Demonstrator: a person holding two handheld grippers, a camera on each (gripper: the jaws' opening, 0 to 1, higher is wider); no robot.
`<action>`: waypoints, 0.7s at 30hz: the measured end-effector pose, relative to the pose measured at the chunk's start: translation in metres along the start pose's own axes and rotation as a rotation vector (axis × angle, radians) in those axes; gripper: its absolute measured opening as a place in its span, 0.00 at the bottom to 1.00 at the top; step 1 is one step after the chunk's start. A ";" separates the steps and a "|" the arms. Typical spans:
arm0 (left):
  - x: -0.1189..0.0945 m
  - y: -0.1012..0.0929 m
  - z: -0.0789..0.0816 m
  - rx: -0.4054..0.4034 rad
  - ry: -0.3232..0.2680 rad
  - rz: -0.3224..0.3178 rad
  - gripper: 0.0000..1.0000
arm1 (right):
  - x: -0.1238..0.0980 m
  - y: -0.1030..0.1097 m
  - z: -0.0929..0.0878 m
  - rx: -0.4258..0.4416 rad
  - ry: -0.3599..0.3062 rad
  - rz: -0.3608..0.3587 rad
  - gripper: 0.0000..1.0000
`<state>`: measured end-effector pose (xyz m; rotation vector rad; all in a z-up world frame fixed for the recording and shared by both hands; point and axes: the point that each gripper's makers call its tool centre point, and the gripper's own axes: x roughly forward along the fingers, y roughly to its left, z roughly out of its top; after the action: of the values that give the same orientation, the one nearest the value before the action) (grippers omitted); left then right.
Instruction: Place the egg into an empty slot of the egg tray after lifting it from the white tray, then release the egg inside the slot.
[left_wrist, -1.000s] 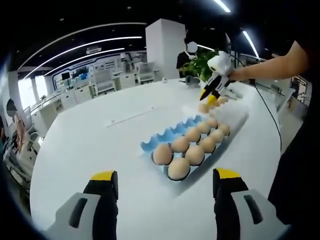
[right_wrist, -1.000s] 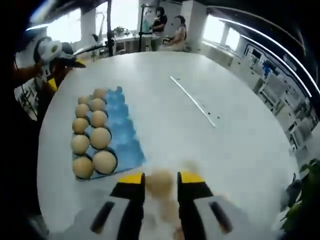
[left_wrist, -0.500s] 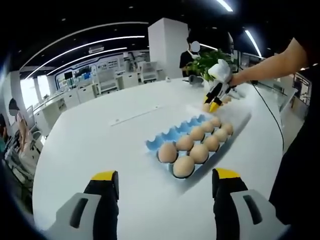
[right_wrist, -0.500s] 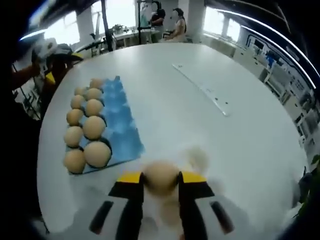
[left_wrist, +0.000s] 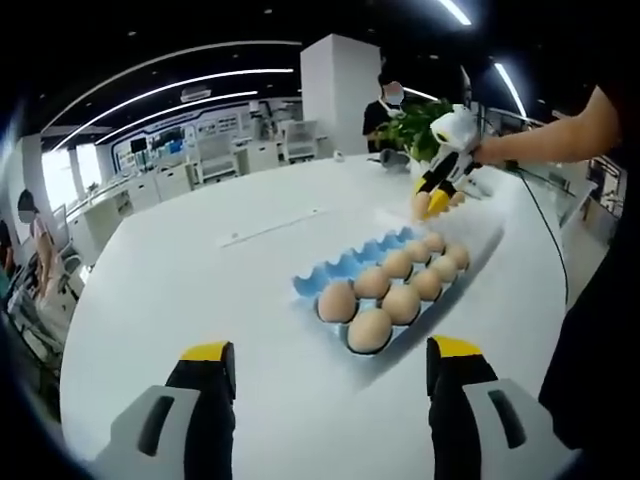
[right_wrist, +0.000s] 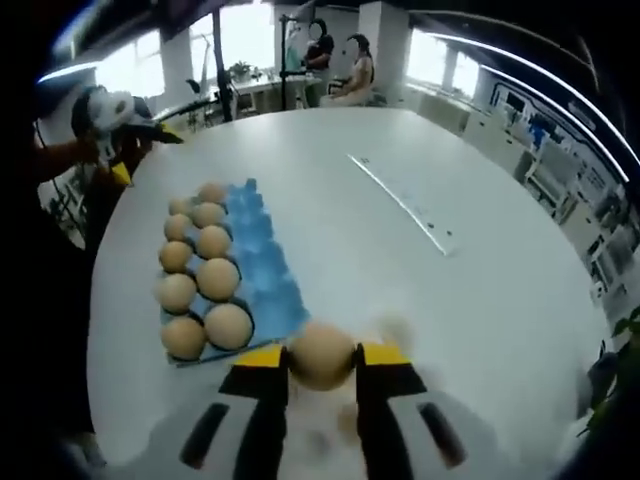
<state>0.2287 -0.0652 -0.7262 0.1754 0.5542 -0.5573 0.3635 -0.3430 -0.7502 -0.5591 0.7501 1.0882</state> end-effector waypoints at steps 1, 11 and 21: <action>0.001 -0.001 0.001 0.002 -0.002 -0.003 0.79 | -0.002 0.002 0.002 -0.004 -0.007 0.003 0.26; 0.004 -0.007 -0.002 -0.006 0.000 -0.027 0.89 | -0.005 0.012 0.021 -0.029 -0.042 0.005 0.26; 0.004 -0.005 -0.005 -0.023 -0.008 -0.026 0.87 | 0.001 0.024 0.047 -0.076 -0.075 0.026 0.26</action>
<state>0.2266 -0.0698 -0.7321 0.1438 0.5554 -0.5760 0.3535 -0.2989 -0.7218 -0.5714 0.6539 1.1592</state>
